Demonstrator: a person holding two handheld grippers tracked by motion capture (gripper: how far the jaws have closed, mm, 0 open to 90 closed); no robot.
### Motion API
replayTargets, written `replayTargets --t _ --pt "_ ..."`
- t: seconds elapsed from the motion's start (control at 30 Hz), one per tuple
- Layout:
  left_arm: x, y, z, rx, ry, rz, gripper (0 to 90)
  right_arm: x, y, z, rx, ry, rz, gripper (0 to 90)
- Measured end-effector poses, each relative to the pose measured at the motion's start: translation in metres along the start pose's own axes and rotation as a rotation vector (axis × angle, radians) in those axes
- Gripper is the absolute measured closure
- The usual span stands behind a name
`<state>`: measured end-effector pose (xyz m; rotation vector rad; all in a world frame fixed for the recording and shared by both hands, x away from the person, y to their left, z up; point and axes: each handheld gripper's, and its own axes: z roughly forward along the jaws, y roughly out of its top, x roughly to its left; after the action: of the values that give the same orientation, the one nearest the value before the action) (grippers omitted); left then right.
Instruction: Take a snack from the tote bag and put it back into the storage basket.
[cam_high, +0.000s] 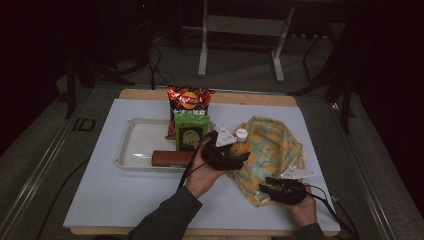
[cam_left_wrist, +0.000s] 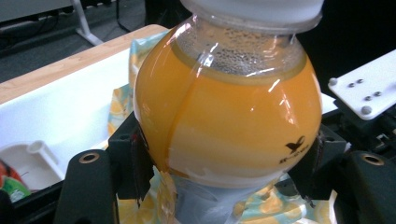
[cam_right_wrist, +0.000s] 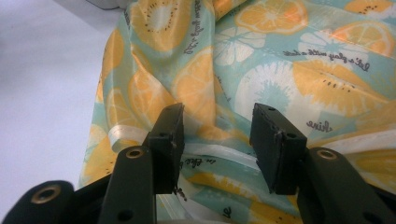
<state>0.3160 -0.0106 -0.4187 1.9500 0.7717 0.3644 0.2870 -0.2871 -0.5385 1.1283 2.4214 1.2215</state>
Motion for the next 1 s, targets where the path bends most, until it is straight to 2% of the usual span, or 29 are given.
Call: replayTargets --t 0.57,1.0 --pt "0.021 -0.007 -0.006 -0.006 0.049 -0.037 32.9 0.000 0.000 0.000 0.000 0.000 -0.001 54.4" --pt "0.030 -0.010 -0.012 -0.010 0.081 -0.049 32.9 0.000 0.000 0.000 0.000 0.001 -0.002 54.2"
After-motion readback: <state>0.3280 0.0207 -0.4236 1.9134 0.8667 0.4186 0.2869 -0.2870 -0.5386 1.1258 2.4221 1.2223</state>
